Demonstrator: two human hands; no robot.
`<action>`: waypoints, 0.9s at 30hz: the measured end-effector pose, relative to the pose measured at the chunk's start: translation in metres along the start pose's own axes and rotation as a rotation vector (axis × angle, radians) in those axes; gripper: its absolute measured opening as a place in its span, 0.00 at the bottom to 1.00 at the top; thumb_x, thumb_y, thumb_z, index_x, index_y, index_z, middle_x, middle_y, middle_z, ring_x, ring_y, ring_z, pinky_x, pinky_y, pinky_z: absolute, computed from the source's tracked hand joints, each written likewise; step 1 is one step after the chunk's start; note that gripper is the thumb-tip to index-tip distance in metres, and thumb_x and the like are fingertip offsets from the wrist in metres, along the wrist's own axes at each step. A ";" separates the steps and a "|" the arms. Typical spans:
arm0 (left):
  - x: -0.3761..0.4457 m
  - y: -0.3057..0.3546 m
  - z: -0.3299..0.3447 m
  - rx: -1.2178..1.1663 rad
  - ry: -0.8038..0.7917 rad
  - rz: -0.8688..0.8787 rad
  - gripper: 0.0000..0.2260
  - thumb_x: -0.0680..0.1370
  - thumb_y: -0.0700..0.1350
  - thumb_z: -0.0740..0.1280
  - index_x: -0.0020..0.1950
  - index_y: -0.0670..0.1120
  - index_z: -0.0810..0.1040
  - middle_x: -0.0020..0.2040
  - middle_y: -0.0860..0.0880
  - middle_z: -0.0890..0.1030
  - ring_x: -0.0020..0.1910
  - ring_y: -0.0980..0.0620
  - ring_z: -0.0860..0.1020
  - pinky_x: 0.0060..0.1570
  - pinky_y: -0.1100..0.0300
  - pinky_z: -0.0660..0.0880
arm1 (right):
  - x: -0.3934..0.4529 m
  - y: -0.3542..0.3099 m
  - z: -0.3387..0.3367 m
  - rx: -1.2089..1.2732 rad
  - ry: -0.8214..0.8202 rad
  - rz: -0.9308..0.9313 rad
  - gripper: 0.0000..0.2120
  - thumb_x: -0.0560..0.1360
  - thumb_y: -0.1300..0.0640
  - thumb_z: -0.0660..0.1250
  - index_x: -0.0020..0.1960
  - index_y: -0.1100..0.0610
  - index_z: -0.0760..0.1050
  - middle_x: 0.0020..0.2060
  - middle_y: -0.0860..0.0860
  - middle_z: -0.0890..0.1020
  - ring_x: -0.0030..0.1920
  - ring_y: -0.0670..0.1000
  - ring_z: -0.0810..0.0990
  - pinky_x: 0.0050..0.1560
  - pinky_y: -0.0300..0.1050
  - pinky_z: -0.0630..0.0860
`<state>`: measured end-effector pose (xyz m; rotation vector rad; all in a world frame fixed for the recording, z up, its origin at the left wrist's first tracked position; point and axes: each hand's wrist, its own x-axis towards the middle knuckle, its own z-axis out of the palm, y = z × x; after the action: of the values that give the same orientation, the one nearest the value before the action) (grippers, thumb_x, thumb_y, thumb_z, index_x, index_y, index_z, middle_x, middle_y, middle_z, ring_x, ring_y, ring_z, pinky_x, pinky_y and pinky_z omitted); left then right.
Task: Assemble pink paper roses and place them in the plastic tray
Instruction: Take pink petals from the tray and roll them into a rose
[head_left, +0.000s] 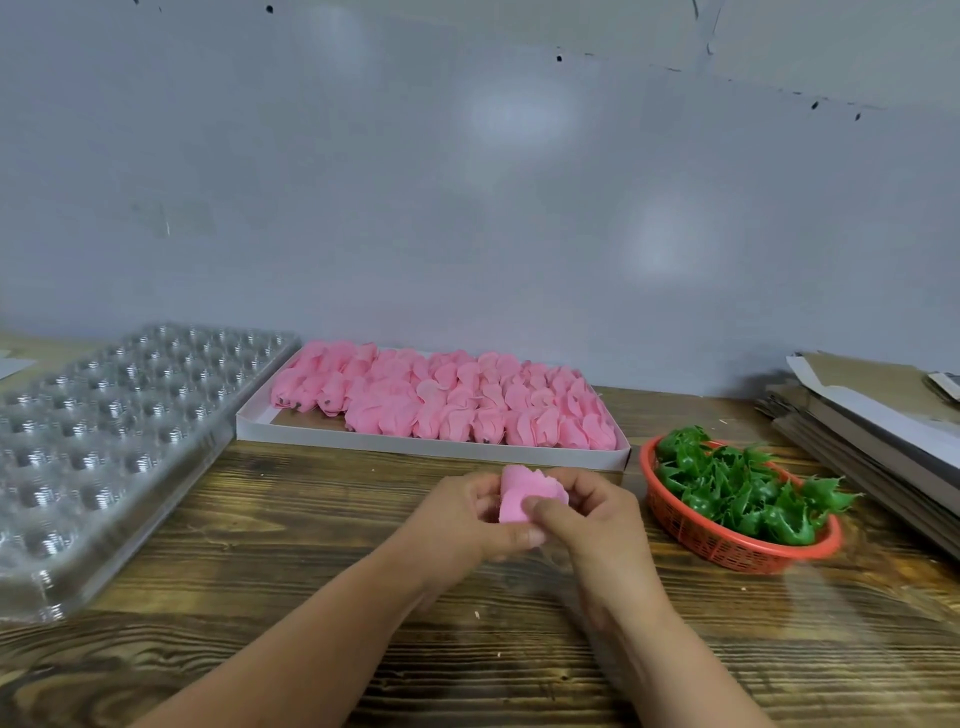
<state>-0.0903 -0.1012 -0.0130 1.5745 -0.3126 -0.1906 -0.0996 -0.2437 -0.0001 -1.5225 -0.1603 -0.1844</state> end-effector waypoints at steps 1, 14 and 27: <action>-0.001 0.002 -0.001 -0.017 -0.024 -0.053 0.17 0.70 0.41 0.76 0.57 0.50 0.80 0.49 0.52 0.86 0.48 0.56 0.83 0.45 0.65 0.78 | 0.000 -0.001 -0.002 0.079 -0.048 0.041 0.09 0.68 0.74 0.68 0.38 0.61 0.80 0.29 0.54 0.80 0.26 0.45 0.76 0.26 0.37 0.72; -0.012 0.007 -0.004 -0.202 -0.422 -0.344 0.03 0.74 0.41 0.70 0.46 0.43 0.82 0.48 0.42 0.84 0.46 0.49 0.83 0.48 0.59 0.80 | 0.002 0.001 -0.010 0.226 -0.376 0.125 0.11 0.58 0.67 0.72 0.41 0.63 0.79 0.35 0.60 0.81 0.35 0.55 0.78 0.37 0.43 0.77; -0.001 0.001 0.005 -0.496 -0.007 -0.282 0.13 0.68 0.52 0.71 0.44 0.43 0.83 0.50 0.42 0.85 0.52 0.46 0.83 0.48 0.53 0.80 | 0.004 0.007 -0.002 -0.001 0.115 -0.101 0.09 0.70 0.69 0.68 0.39 0.56 0.79 0.32 0.50 0.80 0.35 0.48 0.76 0.35 0.39 0.73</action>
<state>-0.0929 -0.1053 -0.0125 1.1187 -0.0374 -0.4560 -0.0944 -0.2452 -0.0063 -1.5018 -0.1454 -0.3516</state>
